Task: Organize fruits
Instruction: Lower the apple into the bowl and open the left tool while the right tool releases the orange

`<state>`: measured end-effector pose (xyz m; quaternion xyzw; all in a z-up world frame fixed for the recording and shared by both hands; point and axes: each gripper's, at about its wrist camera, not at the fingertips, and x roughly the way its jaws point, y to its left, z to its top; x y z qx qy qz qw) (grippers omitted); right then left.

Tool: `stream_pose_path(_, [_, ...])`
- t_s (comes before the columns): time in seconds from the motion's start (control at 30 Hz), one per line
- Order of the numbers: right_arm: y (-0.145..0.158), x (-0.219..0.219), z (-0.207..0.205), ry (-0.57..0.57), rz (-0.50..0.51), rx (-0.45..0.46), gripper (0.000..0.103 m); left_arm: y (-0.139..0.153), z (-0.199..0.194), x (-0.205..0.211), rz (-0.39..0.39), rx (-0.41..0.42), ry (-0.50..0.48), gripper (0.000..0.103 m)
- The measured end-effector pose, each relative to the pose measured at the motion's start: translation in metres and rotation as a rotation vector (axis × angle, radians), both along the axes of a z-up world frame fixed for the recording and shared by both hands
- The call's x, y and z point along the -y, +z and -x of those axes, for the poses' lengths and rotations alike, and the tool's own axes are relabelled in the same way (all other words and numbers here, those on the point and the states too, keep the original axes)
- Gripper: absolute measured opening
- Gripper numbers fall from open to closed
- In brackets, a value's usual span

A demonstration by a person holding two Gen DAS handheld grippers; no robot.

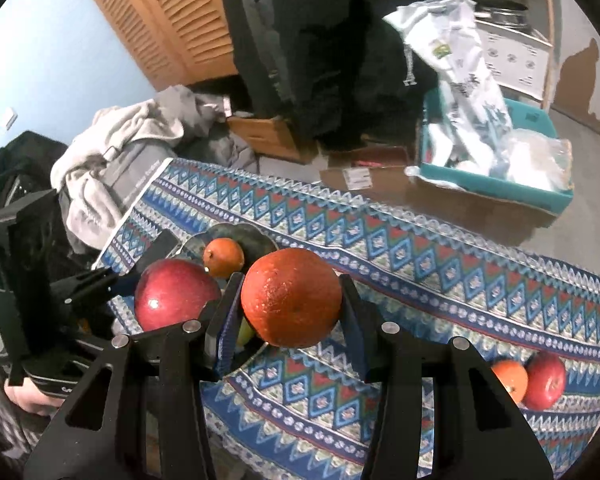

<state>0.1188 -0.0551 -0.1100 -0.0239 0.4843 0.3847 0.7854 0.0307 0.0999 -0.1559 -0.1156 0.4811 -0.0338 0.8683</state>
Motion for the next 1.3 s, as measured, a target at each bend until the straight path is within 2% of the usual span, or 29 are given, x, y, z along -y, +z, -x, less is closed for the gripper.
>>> stream_pose_path(0.63, [-0.064,-0.09,-0.006,0.104,0.066,-0.119,0.046,-0.047,-0.005,-0.072,-0.002,-0.102,0.16,0.078])
stream_pose_path(1.17, [-0.1,-0.118,-0.009,0.107,0.12,-0.211,0.046,-0.088,-0.009,-0.099,0.007,-0.198,0.22,0.078])
stream_pose_path(1.3, [-0.107,-0.12,-0.008,0.106,0.136,-0.215,0.046,-0.091,-0.011,-0.098,0.011,-0.204,0.215,0.078])
